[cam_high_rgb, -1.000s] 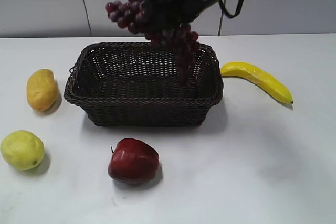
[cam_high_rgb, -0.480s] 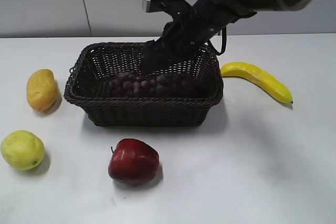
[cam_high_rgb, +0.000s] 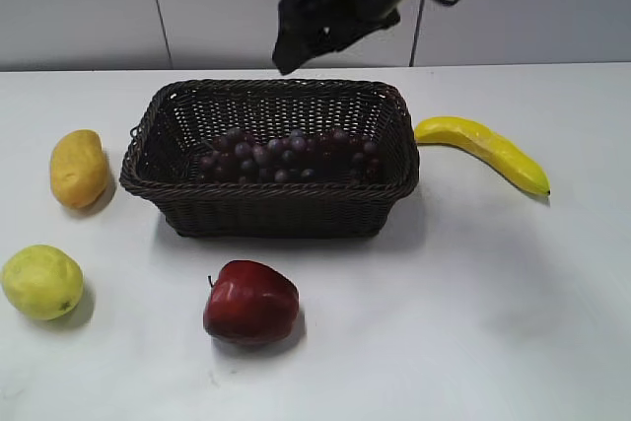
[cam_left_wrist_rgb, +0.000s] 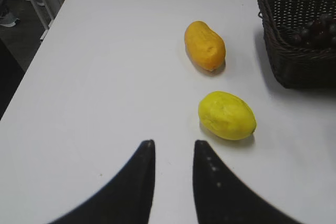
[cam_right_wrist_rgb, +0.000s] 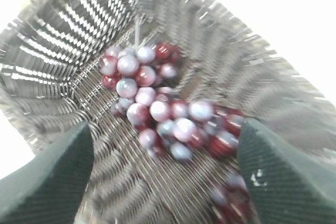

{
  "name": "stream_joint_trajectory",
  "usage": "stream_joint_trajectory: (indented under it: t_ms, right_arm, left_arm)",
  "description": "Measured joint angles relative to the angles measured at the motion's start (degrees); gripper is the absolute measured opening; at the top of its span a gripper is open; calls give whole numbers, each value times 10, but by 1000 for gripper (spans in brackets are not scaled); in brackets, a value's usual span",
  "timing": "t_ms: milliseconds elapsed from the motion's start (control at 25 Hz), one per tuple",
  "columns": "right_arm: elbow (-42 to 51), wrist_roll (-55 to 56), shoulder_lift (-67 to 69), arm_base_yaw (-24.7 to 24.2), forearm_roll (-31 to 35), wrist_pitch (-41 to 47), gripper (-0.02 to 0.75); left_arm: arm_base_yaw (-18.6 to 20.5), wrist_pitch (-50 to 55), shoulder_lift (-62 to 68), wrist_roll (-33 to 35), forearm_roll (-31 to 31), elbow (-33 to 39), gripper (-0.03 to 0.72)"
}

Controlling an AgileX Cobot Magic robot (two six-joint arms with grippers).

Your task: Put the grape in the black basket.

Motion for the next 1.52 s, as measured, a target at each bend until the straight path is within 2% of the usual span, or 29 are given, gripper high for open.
stream_joint_trajectory:
  t_ms: [400,520,680,920,1280,1520]
  right_arm:
    - [-19,135,-128,0,-173,184,627]
    - [-19,168,-158,0,-214,209,617]
    - [3,198,-197,0,-236,211,600]
    - [131,208,-267,0,-239,211,594]
    - [406,238,-397,0,-239,170,594]
    - [501,278,-489,-2,-239,121,594]
  left_arm:
    - [0,0,0,0,0,0,228]
    - [0,0,0,0,0,0,228]
    - [0,0,0,0,0,0,228]
    - [0,0,0,0,0,0,228]
    - [0,0,0,0,0,0,228]
    - [0,0,0,0,0,0,228]
